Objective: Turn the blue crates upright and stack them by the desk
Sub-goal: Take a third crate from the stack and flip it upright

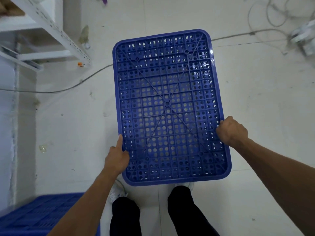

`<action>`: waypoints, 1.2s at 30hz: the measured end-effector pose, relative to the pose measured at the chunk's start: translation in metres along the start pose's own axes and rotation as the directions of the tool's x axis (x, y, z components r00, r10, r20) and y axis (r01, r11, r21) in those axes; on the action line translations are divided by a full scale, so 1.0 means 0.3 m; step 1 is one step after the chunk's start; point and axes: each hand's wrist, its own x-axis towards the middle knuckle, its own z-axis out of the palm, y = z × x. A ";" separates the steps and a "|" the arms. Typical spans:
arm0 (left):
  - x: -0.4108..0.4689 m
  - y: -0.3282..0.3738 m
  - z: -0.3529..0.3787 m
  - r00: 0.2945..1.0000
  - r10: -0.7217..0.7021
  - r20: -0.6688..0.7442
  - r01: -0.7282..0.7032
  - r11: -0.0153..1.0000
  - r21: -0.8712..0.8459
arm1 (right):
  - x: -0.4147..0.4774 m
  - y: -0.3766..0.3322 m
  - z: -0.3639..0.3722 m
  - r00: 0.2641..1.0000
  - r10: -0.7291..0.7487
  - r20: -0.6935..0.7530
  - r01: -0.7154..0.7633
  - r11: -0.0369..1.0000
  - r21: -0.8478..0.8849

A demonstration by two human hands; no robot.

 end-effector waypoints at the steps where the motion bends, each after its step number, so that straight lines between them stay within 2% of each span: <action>1: 0.003 0.015 0.010 1.000 0.007 0.001 -0.007 1.000 -0.007 | 0.000 0.016 -0.012 0.999 0.010 -0.030 -0.009 1.000 0.016; 4: 0.017 0.043 0.020 1.000 0.014 0.019 -0.014 1.000 -0.009 | -0.012 0.054 -0.044 0.992 0.003 -0.128 0.006 0.997 0.071; 9: -0.014 0.117 -0.024 0.997 0.054 0.057 -0.052 0.998 -0.036 | -0.079 0.078 -0.092 0.985 -0.079 -0.156 0.099 0.988 0.123; 15: 0.005 0.117 -0.101 0.980 -0.116 0.163 0.133 0.986 -0.098 | -0.285 -0.019 -0.125 0.953 -0.172 -0.248 0.245 0.921 0.304; 18: -0.026 0.147 -0.119 0.981 -0.114 0.160 0.130 0.987 -0.095 | -0.395 -0.107 -0.137 0.939 -0.224 -0.259 0.307 0.888 0.343; 24: -0.135 0.232 -0.169 0.993 0.066 0.102 -0.051 0.989 -0.141 | -0.498 -0.265 -0.135 0.934 -0.281 -0.221 0.347 0.862 0.371; 29: -0.235 0.246 -0.235 0.974 0.224 -0.029 -0.225 0.958 -0.179 | -0.556 -0.380 -0.122 0.924 -0.341 -0.172 0.381 0.846 0.373; 33: -0.343 0.253 -0.287 0.943 0.332 -0.021 -0.323 0.898 -0.298 | -0.617 -0.496 -0.099 0.901 -0.414 -0.132 0.434 0.842 0.320; 36: -0.386 0.227 -0.292 0.918 0.396 -0.025 -0.387 0.877 -0.285 | -0.653 -0.598 -0.072 0.882 -0.460 -0.104 0.469 0.833 0.295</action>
